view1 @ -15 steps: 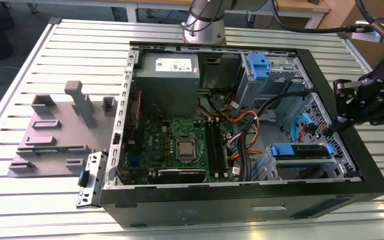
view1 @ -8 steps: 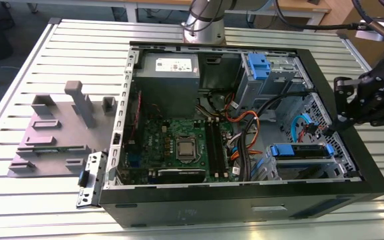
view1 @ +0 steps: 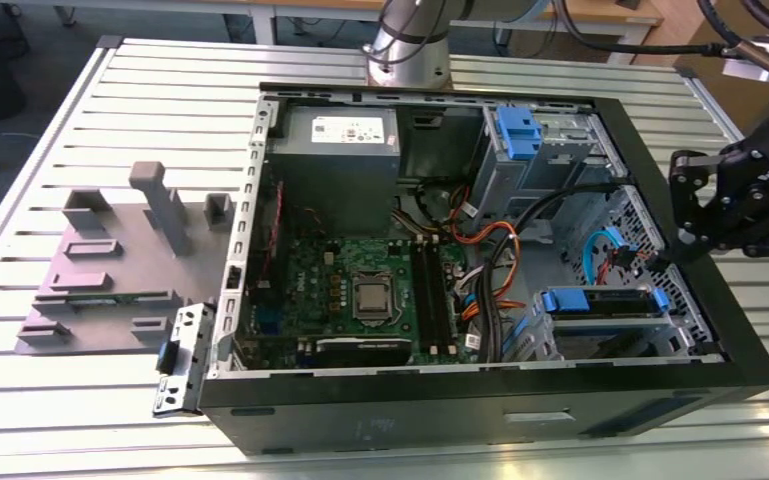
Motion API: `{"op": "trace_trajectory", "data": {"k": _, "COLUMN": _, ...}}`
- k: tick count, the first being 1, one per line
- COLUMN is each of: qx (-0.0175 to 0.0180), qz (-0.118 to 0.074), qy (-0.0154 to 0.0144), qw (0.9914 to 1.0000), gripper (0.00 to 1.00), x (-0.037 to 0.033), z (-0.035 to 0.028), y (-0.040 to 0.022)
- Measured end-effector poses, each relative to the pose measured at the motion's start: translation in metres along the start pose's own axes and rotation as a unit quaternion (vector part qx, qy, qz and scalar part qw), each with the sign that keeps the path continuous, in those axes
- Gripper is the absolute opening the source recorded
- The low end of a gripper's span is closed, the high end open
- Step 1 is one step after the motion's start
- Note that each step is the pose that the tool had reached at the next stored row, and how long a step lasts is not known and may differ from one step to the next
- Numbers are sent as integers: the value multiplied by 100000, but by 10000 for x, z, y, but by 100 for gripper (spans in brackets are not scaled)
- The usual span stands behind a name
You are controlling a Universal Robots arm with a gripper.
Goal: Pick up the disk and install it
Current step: 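Insert the first disk wire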
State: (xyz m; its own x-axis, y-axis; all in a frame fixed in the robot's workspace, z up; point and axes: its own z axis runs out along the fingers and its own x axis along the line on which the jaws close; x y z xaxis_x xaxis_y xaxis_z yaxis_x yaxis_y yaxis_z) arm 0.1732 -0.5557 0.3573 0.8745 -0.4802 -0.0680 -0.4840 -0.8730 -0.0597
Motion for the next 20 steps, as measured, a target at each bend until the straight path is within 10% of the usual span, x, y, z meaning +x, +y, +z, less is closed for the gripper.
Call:
{"op": "trace_trajectory", "data": {"k": 14, "qx": -1581, "qz": 7886, "qy": 1655, "qw": 99662, "gripper": 11, "x": 0, "z": 1, "y": 0}}
{"op": "trace_trajectory", "data": {"k": 20, "qx": -1643, "qz": 10516, "qy": 1893, "qw": 99414, "gripper": 11, "x": 0, "z": 1, "y": 0}}
